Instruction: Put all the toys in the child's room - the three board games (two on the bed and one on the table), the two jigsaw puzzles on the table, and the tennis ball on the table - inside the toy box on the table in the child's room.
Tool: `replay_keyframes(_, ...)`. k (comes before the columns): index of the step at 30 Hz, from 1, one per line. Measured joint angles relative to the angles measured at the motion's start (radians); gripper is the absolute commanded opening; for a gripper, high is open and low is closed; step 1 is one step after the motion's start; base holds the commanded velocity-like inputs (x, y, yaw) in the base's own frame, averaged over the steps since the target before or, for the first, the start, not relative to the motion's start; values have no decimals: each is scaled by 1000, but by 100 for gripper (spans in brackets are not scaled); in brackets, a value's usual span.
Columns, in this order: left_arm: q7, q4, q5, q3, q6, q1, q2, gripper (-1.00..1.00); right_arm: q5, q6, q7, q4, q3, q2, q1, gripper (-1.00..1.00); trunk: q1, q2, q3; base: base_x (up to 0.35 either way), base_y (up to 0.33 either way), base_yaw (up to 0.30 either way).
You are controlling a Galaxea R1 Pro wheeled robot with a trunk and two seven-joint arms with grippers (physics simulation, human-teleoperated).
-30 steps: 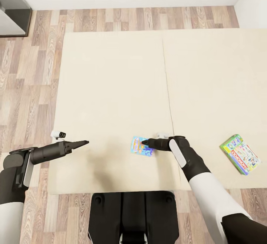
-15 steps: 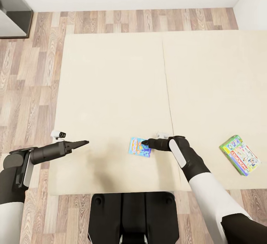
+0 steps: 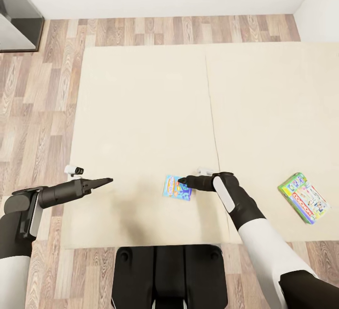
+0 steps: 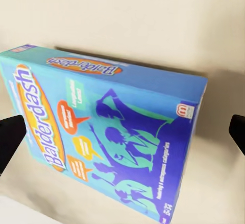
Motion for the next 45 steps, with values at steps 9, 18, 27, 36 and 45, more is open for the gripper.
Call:
replay_keyframes(9,0,0,0,-1,0,0,0,100,0,-1,0,1,1,4,0,100,0,0,2,0,0,0)
replay_keyframes(18,0,0,0,-2,0,0,0,100,0,-4,0,3,1,4,0,100,0,0,2,0,0,0)
replay_keyframes(27,0,-1,0,-2,0,0,0,100,0,-5,0,5,1,4,0,100,0,0,2,0,0,0)
replay_keyframes(36,0,0,0,-2,0,0,0,100,0,-6,0,5,1,3,0,100,0,0,2,0,0,0)
replay_keyframes(45,0,-1,0,-5,0,0,0,100,0,-6,0,5,2,2,0,100,0,0,2,0,62,0)
